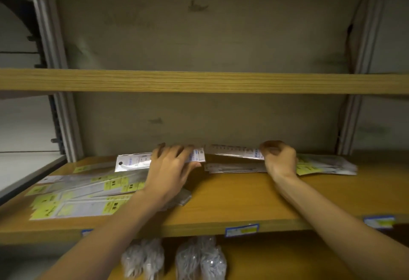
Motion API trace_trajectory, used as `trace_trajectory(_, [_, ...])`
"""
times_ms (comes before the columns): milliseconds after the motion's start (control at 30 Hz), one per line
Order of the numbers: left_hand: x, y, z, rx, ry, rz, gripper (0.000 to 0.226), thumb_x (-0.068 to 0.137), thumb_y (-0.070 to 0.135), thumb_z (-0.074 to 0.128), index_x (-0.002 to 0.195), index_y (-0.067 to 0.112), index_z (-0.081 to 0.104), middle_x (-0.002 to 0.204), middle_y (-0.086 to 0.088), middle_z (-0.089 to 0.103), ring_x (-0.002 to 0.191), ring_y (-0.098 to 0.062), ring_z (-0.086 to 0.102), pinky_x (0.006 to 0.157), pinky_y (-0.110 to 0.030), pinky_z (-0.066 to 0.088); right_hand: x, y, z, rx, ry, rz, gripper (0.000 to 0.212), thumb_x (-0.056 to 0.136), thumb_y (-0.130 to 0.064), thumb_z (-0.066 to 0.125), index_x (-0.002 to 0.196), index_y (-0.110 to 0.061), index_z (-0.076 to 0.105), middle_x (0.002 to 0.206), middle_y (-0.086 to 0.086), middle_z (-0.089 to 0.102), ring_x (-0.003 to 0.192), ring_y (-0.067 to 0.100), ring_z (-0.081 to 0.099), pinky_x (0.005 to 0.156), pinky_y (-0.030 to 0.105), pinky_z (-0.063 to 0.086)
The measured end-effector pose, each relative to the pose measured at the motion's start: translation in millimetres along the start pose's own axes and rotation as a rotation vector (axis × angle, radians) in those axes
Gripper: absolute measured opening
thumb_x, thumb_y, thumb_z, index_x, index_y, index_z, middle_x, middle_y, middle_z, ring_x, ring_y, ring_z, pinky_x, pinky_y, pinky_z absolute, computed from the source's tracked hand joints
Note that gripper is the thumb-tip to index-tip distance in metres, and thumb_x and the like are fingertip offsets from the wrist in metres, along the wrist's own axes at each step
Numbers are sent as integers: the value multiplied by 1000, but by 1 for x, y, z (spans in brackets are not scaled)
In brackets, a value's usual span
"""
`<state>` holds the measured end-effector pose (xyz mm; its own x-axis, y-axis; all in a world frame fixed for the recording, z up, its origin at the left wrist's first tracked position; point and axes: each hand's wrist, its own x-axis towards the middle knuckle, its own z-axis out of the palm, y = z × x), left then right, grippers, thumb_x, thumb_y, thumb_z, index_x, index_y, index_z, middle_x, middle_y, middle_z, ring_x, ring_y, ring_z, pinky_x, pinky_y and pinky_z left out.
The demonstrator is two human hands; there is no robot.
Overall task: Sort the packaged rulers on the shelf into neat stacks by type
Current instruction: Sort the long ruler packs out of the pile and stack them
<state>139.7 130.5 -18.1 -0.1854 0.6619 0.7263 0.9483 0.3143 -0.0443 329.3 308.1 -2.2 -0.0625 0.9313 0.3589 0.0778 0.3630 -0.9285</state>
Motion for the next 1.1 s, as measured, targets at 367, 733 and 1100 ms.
trace_trajectory(367, [46,51,21,20,136,-58,39,87,39,50,113,15,65,97,-6,67,94,-30,65,99,-41,25,47,19,-43,-131,-19,56,16,84,-24,74,88,-11,66,94,7,67,100,28,62,85,32,48])
trace_trajectory(733, [66,79,37,20,74,-72,47,87,47,41,111,17,67,99,-4,67,95,-29,65,96,-39,23,70,30,-28,-337,-234,-21,17,86,-31,70,93,-16,70,106,5,70,103,26,63,76,24,46])
trace_trajectory(1100, [69,75,44,-43,-5,-63,42,93,38,56,130,19,56,122,-3,59,120,-28,50,105,-46,23,75,30,-18,-726,-335,-271,25,93,-34,58,101,-14,71,113,11,69,107,31,62,82,32,49])
